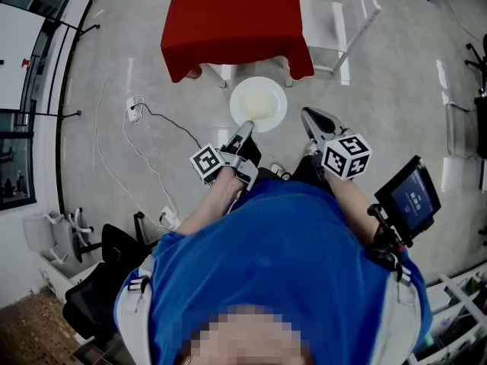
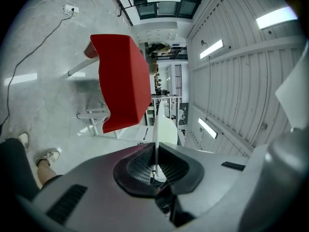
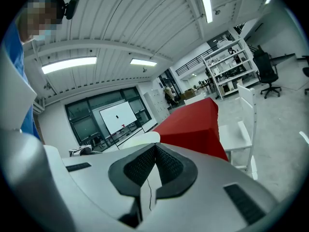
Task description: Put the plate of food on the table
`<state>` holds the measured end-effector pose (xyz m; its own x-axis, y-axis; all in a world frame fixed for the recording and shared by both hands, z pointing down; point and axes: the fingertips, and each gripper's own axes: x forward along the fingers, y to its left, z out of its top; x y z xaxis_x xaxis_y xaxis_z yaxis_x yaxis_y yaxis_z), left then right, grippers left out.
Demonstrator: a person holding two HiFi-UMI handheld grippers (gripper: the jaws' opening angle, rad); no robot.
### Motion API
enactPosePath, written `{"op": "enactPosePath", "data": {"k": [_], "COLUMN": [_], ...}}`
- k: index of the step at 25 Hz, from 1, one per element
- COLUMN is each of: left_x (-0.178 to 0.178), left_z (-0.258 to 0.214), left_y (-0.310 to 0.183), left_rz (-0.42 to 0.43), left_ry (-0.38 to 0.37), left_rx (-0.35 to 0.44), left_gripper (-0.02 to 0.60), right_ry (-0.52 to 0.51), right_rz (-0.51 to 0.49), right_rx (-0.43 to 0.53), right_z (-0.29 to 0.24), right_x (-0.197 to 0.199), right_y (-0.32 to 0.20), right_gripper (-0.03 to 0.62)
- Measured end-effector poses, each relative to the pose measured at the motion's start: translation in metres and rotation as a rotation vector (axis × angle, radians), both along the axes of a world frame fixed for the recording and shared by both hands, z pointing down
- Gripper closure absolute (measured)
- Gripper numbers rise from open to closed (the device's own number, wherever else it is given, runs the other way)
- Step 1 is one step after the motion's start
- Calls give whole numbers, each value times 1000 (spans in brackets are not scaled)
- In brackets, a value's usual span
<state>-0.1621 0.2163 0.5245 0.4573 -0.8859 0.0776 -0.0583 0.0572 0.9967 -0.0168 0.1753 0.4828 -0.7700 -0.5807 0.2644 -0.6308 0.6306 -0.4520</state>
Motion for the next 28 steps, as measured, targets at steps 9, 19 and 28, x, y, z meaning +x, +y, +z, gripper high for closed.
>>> {"op": "enactPosePath", "data": {"k": [9,19,28], "left_x": [-1,10,25], "left_z": [-7,1,2], "left_y": [0,-93,-146], "left_rz": [-5,-46,-56], "left_ry": [5,-17,-37], "left_rx": [17,-15,-31], "left_gripper": [565,565,565], "right_ry": [-10,-21,-38], "right_rz": [-1,-40,-57], "right_rx": [12,-2,-20], "right_z": [-6,-2,2], "right_x": [-3,11,25], "right_y": [-1,-103,-159], "right_gripper": [592,592,592]}}
